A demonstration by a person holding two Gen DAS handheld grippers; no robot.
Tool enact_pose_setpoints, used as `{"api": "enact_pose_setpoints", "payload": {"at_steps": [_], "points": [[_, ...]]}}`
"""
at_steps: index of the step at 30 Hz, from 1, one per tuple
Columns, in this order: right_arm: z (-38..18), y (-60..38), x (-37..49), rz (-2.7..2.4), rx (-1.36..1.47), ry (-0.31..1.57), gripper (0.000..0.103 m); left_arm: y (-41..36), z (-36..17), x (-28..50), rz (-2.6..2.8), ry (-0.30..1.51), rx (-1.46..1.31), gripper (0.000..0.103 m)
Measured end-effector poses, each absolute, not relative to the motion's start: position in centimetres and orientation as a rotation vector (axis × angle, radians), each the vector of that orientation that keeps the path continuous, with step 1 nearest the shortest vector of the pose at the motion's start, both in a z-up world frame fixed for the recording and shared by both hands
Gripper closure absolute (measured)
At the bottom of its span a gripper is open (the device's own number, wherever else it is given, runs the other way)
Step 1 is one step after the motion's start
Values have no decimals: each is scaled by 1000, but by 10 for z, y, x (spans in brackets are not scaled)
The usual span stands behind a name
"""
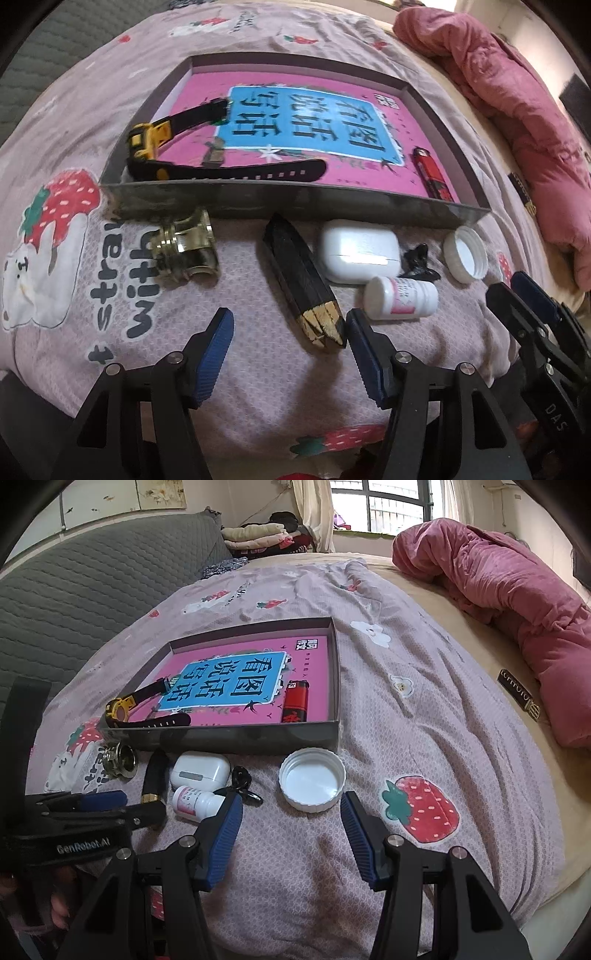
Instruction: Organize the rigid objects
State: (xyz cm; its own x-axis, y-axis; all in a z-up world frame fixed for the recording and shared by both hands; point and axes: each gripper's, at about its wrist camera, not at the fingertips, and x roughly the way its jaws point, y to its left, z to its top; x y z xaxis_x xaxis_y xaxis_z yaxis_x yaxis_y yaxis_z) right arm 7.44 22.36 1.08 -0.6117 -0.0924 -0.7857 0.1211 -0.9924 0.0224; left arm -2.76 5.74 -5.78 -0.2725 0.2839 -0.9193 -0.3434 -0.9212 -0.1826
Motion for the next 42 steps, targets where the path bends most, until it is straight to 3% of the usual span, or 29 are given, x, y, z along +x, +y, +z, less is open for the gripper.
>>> {"api": "enact_pose_setpoints", "payload": {"at_steps": [32,42], "points": [[-24,231,47,-2714,1408,109,48,53,-69,-44,2267,35,-1587,38],[-28,230,42,-2725,1396,123,48,67,-68,-48,2308,103,-1598,40]]}}
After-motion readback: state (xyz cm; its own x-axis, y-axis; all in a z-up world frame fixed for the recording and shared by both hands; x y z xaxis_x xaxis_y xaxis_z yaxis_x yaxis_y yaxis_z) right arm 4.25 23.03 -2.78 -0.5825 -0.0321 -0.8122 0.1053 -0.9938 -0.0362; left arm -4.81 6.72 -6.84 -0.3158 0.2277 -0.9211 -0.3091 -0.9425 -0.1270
